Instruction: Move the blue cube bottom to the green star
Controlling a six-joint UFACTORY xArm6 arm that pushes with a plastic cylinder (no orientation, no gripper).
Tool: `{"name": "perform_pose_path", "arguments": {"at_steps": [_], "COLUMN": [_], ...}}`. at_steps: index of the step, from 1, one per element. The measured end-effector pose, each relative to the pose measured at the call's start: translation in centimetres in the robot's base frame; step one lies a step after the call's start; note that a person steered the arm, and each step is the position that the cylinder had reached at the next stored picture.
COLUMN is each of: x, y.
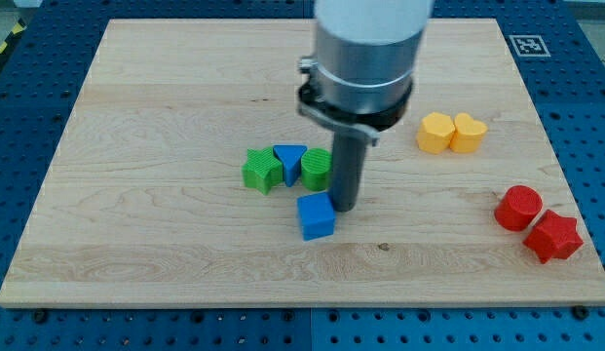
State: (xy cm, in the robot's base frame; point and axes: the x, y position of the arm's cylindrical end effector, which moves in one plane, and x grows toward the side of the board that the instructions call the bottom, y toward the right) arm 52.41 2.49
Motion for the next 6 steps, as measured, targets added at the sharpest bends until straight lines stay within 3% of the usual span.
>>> {"name": "perform_pose_path", "arguments": {"at_steps": [3, 6], "x": [3.3, 4.5], "y": [3.9, -10.3]}}
